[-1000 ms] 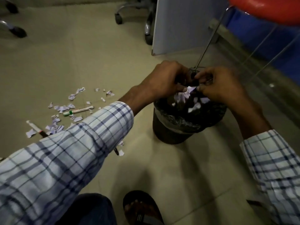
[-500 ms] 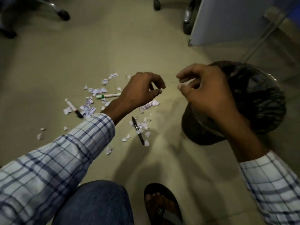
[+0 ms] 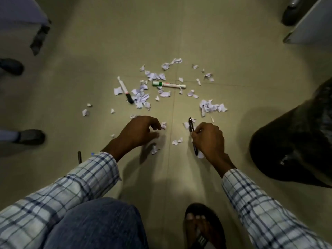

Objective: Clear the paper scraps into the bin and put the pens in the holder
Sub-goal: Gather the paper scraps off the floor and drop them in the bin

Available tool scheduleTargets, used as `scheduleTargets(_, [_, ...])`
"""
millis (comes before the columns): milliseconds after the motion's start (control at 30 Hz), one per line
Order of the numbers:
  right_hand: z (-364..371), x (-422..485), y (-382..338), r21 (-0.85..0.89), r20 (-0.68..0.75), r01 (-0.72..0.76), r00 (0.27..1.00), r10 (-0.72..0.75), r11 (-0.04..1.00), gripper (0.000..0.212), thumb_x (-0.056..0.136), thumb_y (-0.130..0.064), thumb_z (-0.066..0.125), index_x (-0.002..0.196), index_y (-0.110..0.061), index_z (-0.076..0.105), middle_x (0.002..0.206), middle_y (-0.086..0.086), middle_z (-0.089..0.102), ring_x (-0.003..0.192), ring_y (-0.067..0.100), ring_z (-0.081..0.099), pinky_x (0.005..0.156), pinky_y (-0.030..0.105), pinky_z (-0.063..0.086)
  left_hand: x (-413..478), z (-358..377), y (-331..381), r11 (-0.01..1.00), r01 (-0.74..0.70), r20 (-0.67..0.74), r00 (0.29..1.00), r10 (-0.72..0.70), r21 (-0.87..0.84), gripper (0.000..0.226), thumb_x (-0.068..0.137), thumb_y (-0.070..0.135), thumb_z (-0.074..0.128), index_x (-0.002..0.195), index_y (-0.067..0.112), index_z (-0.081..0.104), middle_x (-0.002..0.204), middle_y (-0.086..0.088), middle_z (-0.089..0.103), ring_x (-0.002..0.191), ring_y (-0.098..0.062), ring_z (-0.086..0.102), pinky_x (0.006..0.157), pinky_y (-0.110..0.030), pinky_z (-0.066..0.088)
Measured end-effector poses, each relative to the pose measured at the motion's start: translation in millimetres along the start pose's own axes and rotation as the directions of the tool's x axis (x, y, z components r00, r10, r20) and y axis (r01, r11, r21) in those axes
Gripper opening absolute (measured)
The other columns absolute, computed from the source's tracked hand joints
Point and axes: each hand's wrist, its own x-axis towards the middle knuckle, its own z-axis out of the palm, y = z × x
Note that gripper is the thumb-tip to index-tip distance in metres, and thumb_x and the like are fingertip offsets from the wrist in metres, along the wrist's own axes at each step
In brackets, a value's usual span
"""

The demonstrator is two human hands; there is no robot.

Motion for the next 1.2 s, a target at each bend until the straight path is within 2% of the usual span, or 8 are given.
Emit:
scheduleTargets(133, [8.8, 9.5, -0.8, -0.089, 0.001, 0.002, 1.0, -0.002, 0.996, 0.02, 0.078, -0.038, 0.069, 0.083, -0.019, 0.07, 0.087, 0.004, 0.072, 0.087, 0.029, 0.068, 0.066, 0.029, 0.044, -4.0, -0.9, -19.2, 0.999, 0.039, -0.029, 0.999, -0.04, -0.022, 0.021, 0.083, 0.035, 0.074, 0.103, 0.029, 0.071, 0.103, 0.009, 0.069, 0.076, -0.008, 0.064, 0.067, -0.024, 0.044])
scheduleTargets(233, [5.3, 8.9, -11.2, -0.098, -0.02, 0.024, 0.999, -0.026, 0.995, 0.022, 0.074, -0.038, 0.071, 0.081, -0.018, 0.071, 0.085, 0.005, 0.072, 0.087, 0.03, 0.068, 0.065, 0.028, 0.042, -7.1, -5.0, -26.9, 0.997, 0.07, -0.044, 0.996, -0.072, -0.036, 0.021, 0.083, 0.035, 0.074, 0.103, 0.03, 0.07, 0.103, 0.009, 0.068, 0.078, -0.008, 0.065, 0.071, -0.027, 0.05])
scheduleTargets(400, [-6.7, -11.5, -55.4, 0.076, -0.095, 0.13, 0.988, -0.122, 0.989, 0.027, 0.071, -0.047, 0.07, 0.071, -0.021, 0.069, 0.064, -0.006, 0.064, 0.07, 0.02, 0.066, 0.06, 0.026, 0.045, -12.8, -22.7, -36.9, 0.992, 0.114, -0.136, 0.983, -0.121, -0.056, 0.022, 0.081, 0.032, 0.076, 0.102, 0.029, 0.07, 0.103, 0.009, 0.069, 0.079, -0.01, 0.066, 0.078, -0.032, 0.054])
scheduleTargets(600, [40.6, -68.1, -95.8, 0.13, 0.144, 0.245, 0.954, -0.263, 0.961, 0.024, 0.076, -0.046, 0.071, 0.075, -0.023, 0.068, 0.066, -0.011, 0.062, 0.06, 0.005, 0.055, 0.056, 0.021, 0.044, -20.4, -37.5, -47.6, 0.989, 0.148, -0.239, 0.959, -0.151, -0.028, 0.018, 0.081, 0.029, 0.074, 0.099, 0.03, 0.071, 0.099, 0.011, 0.068, 0.076, -0.011, 0.066, 0.077, -0.034, 0.054])
scheduleTargets(700, [70.2, -89.6, -88.9, 0.096, 0.247, 0.261, 0.929, -0.277, 0.96, 0.025, 0.078, -0.047, 0.068, 0.077, -0.022, 0.065, 0.072, -0.007, 0.065, 0.065, 0.01, 0.061, 0.062, 0.028, 0.054, -26.3, -38.1, -56.4, 0.986, 0.169, -0.248, 0.955, -0.164, -0.002, 0.02, 0.081, 0.029, 0.074, 0.1, 0.031, 0.069, 0.1, 0.009, 0.067, 0.077, -0.013, 0.065, 0.076, -0.035, 0.053])
scheduleTargets(933, [102.0, -108.3, -69.8, 0.073, 0.303, 0.276, 0.91, -0.284, 0.959, 0.024, 0.081, -0.044, 0.066, 0.073, -0.022, 0.061, 0.07, -0.007, 0.067, 0.067, 0.012, 0.063, 0.066, 0.036, 0.057, -37.0, -26.6, -87.1, 0.958, 0.285, -0.277, 0.925, -0.262, 0.045, 0.035, 0.08, 0.03, 0.074, 0.113, 0.03, 0.065, 0.11, -0.001, 0.059, 0.086, -0.015, 0.057, 0.069, -0.031, 0.044])
scheduleTargets(1100, [91.5, -103.8, -62.7, 0.18, 0.26, 0.215, 0.931, -0.257, 0.96, 0.02, 0.084, -0.042, 0.068, 0.077, -0.024, 0.064, 0.068, -0.008, 0.068, 0.067, 0.008, 0.064, 0.065, 0.03, 0.054, -35.2, -20.5, -91.7, 0.943, 0.33, -0.248, 0.918, -0.309, 0.047, 0.051, 0.074, 0.029, 0.079, 0.121, 0.026, 0.059, 0.118, -0.006, 0.055, 0.099, -0.023, 0.057, 0.077, -0.035, 0.049])
scheduleTargets(1200, [78.6, -100.2, -48.6, 0.274, 0.135, 0.174, 0.967, -0.216, 0.946, 0.009, 0.084, -0.034, 0.069, 0.082, -0.027, 0.064, 0.071, -0.011, 0.066, 0.069, 0.007, 0.063, 0.064, 0.029, 0.053, -33.4, -16.7, -91.6, 0.932, 0.356, -0.257, 0.909, -0.328, 0.071, 0.064, 0.072, 0.03, 0.08, 0.13, 0.023, 0.053, 0.126, -0.011, 0.049, 0.111, -0.029, 0.052, 0.083, -0.04, 0.049])
